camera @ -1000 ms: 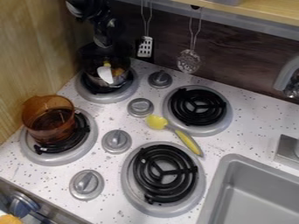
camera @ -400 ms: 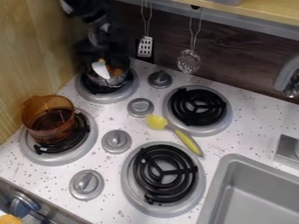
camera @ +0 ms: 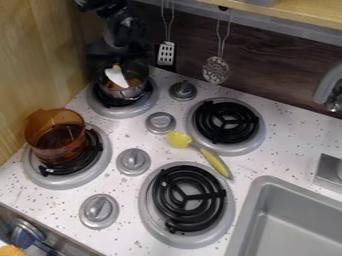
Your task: Move the white knife with yellow handle from the silver pot to the orange plastic pot below it
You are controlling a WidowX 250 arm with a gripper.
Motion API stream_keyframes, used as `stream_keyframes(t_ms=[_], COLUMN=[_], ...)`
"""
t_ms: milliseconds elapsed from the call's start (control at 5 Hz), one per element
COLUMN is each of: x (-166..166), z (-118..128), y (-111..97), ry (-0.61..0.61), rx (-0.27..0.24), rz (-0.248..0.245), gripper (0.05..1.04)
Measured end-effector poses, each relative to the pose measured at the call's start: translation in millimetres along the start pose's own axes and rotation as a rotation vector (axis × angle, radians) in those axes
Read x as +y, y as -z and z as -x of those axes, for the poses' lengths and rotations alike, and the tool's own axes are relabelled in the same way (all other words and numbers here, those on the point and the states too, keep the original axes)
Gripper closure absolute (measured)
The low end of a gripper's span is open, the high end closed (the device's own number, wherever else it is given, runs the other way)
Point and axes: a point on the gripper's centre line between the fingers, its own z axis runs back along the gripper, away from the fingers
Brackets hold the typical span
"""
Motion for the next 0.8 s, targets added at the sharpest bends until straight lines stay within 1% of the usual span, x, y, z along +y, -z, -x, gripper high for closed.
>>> stream_keyframes(t_ms=[200,400,600,800], x=[-1.7,8.4,22.6,41.3], z=[24.0,33.7,46.8,61.6], y=[-12.2,-32.1,-54.3,-70.4], ry=[-0.007,-0.04,-0.067,-0.068], rx=[0.036,0.067,0.183,0.24], rz=[-0.004,-0.04,-0.109,-0.15], gripper=[0.748,0.748,0.748,0.748])
